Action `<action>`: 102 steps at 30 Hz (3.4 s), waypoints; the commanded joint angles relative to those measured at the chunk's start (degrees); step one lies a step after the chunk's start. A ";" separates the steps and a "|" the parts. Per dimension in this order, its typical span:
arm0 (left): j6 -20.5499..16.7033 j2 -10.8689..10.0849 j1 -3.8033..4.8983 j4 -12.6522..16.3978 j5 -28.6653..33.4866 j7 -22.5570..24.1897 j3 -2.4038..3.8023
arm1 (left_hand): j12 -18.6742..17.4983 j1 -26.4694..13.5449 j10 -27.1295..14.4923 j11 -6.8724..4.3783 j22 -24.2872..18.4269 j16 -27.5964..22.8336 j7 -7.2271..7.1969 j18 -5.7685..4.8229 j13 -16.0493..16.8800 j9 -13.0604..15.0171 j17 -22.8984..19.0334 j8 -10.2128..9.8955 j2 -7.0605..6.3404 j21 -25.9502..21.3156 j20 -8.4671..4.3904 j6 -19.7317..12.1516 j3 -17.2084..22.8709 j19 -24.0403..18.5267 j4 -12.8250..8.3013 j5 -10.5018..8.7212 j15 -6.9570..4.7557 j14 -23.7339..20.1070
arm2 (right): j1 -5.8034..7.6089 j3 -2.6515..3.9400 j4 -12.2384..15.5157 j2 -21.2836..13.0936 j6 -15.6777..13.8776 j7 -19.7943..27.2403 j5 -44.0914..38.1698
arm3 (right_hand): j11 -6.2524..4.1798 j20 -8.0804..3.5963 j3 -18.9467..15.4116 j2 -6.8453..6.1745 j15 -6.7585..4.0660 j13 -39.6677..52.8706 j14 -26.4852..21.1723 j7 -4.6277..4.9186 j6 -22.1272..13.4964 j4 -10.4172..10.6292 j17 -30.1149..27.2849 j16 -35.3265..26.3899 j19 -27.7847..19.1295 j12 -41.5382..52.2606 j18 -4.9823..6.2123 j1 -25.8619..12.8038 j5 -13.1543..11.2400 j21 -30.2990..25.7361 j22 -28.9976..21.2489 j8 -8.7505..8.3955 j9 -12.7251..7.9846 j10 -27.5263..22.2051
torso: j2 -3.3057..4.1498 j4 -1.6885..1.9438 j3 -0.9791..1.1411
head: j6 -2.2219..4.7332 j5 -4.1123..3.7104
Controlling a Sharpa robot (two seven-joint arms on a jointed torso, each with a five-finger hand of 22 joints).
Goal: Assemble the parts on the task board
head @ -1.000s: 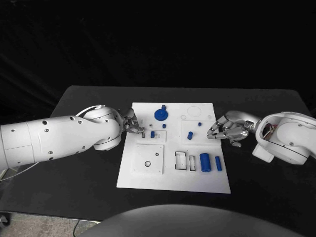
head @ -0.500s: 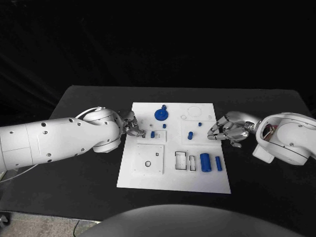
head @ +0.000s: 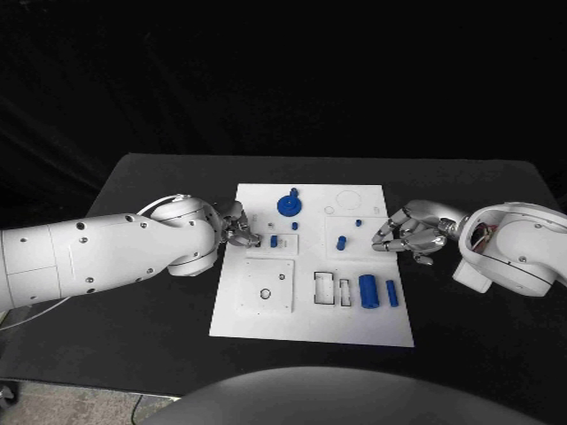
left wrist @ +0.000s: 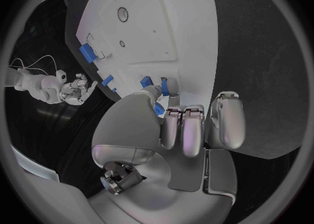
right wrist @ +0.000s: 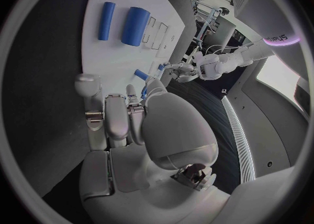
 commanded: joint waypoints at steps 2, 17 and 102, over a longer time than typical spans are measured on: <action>0.60 0.33 -0.29 -0.18 0.55 1.23 -0.16 | 0.14 0.21 5.89 -0.47 8.47 0.14 -0.03 0.73 15.07 0.10 15.06 0.14 -0.18 -0.09 -0.08 0.26 0.45 0.00 0.00 -0.33 -0.27 6.02 | -0.07 0.00 -0.04 0.06 0.71 -0.21 0.07 | -0.32 -0.04 0.23 0.01 -0.04 -2.44 -0.35 -0.02 0.55 -0.19 -0.08 -0.19 -0.35 -0.20 1.19 0.44 0.14 -0.31 3.31 -0.02 -0.06 0.02 | 0.01 0.00 0.00 | 0.01 -0.06; 2.66 0.48 -0.35 -0.14 0.61 1.54 -0.16 | 0.14 0.40 5.89 -0.49 8.35 0.14 -0.04 0.80 15.07 0.16 15.06 0.06 -0.31 -0.32 -0.09 0.12 0.80 -0.17 -0.14 -0.38 -0.28 6.02 | -0.13 0.00 -0.08 0.01 0.81 -0.28 -0.11 | -0.32 -0.04 0.29 -0.01 -0.04 -2.45 -0.37 -0.02 0.55 -0.22 -0.12 -0.23 -0.38 -0.21 1.21 0.51 0.33 -0.46 3.30 -0.04 -0.09 0.00 | -0.04 0.03 0.01 | 0.01 -0.04; -2.15 14.73 2.19 -17.01 -37.17 35.85 0.13 | -58.57 11.54 -41.62 3.70 11.02 -14.35 -1.41 0.75 -34.63 -19.54 -4.63 -17.70 -4.38 -2.25 2.27 -12.53 -7.82 0.32 0.71 -18.87 2.20 -4.67 | -0.39 0.01 1.27 -1.61 -16.31 13.44 -2.01 | -1.14 -0.82 2.00 -3.30 -0.89 0.25 2.21 -0.85 3.48 0.30 3.98 4.70 3.68 2.27 -0.22 0.99 4.32 8.75 6.09 0.55 -0.63 3.04 | -0.04 0.07 -0.01 | 0.01 0.06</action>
